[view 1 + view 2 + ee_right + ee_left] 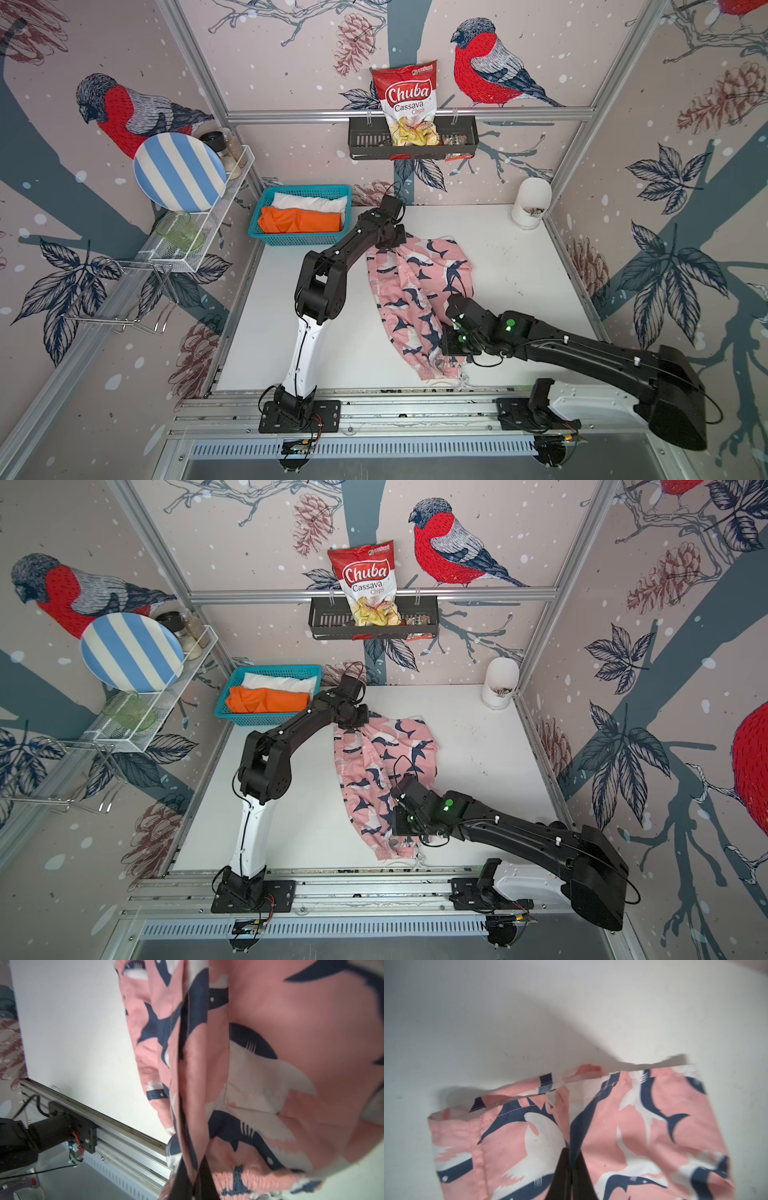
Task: Roll up the shorts
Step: Adjust the shorts at the center of the board.
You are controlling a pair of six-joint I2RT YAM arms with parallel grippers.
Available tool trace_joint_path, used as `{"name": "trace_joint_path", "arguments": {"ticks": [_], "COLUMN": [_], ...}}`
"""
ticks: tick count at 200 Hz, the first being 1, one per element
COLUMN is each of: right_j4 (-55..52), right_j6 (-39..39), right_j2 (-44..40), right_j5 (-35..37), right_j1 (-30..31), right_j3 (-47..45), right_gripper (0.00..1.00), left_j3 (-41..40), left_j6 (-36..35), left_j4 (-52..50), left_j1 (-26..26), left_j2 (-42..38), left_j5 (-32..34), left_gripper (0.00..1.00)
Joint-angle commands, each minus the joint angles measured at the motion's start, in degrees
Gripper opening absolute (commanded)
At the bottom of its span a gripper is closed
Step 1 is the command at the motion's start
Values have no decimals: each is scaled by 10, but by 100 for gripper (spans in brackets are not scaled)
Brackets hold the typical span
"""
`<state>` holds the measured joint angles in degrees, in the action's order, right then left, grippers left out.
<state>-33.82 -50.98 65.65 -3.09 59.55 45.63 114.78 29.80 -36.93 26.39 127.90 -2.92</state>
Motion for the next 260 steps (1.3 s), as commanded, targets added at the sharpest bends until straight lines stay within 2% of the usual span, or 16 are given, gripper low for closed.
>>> {"name": "trace_joint_path", "arguments": {"ticks": [1, 26, 42, 80, 101, 115, 142, 170, 196, 212, 230, 250, 257, 260], "right_j4": [-59, -13, 38, 224, 309, 318, 284, 248, 340, 404, 464, 523, 523, 517], "right_j6": [41, 71, 71, 23, -9, -15, -14, 0, -22, -41, -46, -42, -35, -32], "right_j2": [-8, 8, 27, 75, 97, 101, 65, 0, -27, -3, 45, 97, 107, 108], "right_j5": [24, -58, -100, -169, -187, -183, -174, -174, -205, -227, -231, -239, -241, -238], "right_j1": [-3, 0, 11, 17, 24, 29, 31, 34, 25, 20, 36, 62, 70, 73], "right_j3": [40, 47, 27, -88, -132, -138, -119, -78, -133, -167, -165, -137, -120, -111], "right_gripper": [0, 0, 0, 0, 0, 0, 0, 0, 0, 0, 0, 14, 31, 43], "left_j3": [2, -46, -108, -264, -304, -295, -227, -200, -191, -181, -176, -189, -194, -196], "left_j6": [-8, -13, -14, -10, -20, -39, -62, -59, -49, -50, -51, -46, -47, -46], "left_j4": [-23, -37, -27, 31, 71, 85, 58, 47, 37, 26, 28, 50, 55, 57], "left_j1": [-4, -17, -28, -67, -90, -95, -97, -101, -125, -133, -135, -135, -135, -135], "left_j2": [-47, -94, -126, -170, -158, -137, -93, -107, -98, -78, -64, -71, -78, -82], "left_j5": [21, 41, 55, 70, 71, 71, 78, 123, 130, 127, 128, 116, 109, 104], "left_gripper": [0, 0, 0, 0, 0, 0, 0, 0, 0, 0, 0, 8, 15, 20]}}
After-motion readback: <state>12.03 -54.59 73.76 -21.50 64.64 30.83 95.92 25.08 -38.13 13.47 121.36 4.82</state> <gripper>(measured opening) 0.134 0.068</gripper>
